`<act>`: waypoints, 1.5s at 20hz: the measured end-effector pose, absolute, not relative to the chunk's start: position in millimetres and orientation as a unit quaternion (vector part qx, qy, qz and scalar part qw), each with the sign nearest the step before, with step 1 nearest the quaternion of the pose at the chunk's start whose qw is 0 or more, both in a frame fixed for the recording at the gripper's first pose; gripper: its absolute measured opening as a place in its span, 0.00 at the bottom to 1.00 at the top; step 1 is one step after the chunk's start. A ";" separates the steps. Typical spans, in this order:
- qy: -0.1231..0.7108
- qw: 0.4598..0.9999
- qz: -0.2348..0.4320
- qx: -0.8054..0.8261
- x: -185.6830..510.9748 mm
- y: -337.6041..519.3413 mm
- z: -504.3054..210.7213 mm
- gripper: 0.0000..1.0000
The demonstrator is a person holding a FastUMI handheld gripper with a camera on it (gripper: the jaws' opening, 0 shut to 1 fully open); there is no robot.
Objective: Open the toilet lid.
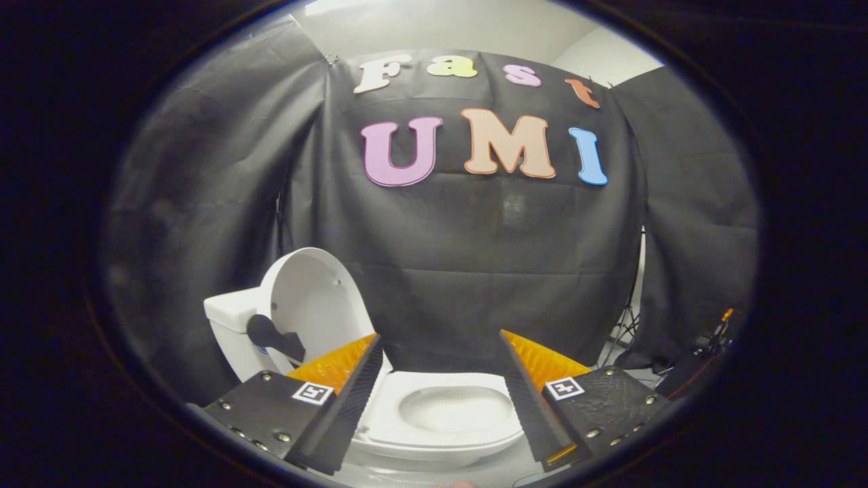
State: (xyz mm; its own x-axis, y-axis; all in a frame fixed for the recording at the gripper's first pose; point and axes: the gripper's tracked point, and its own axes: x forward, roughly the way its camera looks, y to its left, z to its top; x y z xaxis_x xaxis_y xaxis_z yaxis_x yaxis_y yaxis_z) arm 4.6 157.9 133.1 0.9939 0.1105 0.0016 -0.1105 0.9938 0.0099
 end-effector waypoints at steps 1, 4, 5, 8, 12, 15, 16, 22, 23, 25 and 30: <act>-0.001 0.999 0.048 0.006 4.3 145.7 133.0 0.98; -0.004 0.999 0.033 0.008 3.4 118.0 137.2 0.98; -0.007 1.000 0.027 0.005 2.0 107.0 138.9 0.98; -0.020 1.000 0.009 0.003 0.1 80.2 146.0 0.98; -0.019 1.000 -0.007 -0.008 -0.9 50.6 142.5 0.98; -0.019 1.000 -0.021 -0.006 -0.1 33.4 140.0 0.98; -0.019 1.000 -0.023 -0.004 0.7 30.8 140.1 0.98; -0.020 0.999 -0.032 0.002 3.6 27.5 137.2 0.98; -0.020 0.999 -0.029 0.002 3.6 30.3 136.7 0.98; -0.019 1.000 -0.024 0.000 4.8 37.4 135.1 0.98; -0.018 1.000 -0.012 0.001 9.2 51.2 132.8 0.98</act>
State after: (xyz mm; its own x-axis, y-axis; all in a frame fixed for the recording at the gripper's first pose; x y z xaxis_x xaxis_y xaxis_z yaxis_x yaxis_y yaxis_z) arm 9.2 51.2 132.8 0.9991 -0.0234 0.0358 0.0233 0.9997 0.0029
